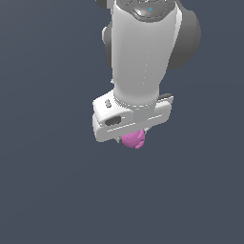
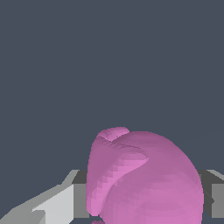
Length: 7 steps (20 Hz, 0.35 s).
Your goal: Pick up the object and move it to a goal position.
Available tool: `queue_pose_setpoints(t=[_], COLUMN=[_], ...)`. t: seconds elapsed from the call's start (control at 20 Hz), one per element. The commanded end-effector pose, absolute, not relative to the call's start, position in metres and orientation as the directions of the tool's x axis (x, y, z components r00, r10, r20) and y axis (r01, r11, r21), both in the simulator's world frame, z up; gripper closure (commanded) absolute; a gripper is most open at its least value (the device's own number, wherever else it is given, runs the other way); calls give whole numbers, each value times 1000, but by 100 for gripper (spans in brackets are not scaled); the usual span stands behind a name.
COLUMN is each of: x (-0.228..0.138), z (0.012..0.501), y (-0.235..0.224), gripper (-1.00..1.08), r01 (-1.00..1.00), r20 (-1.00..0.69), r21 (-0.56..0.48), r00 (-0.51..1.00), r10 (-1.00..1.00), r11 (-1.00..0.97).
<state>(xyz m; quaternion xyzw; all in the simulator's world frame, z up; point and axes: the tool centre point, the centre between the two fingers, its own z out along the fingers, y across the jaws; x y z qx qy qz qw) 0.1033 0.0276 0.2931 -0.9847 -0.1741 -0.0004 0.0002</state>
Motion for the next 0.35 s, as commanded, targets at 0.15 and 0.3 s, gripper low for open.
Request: queue_pose_setpoints(t=[0.15, 0.3], x=[108, 108], z=[302, 303], y=[28, 28], gripper=[108, 108], r01=[343, 343], r20=[0, 0], r21=[0, 0], r00=[939, 939], r10=[343, 343], r11=[-939, -939])
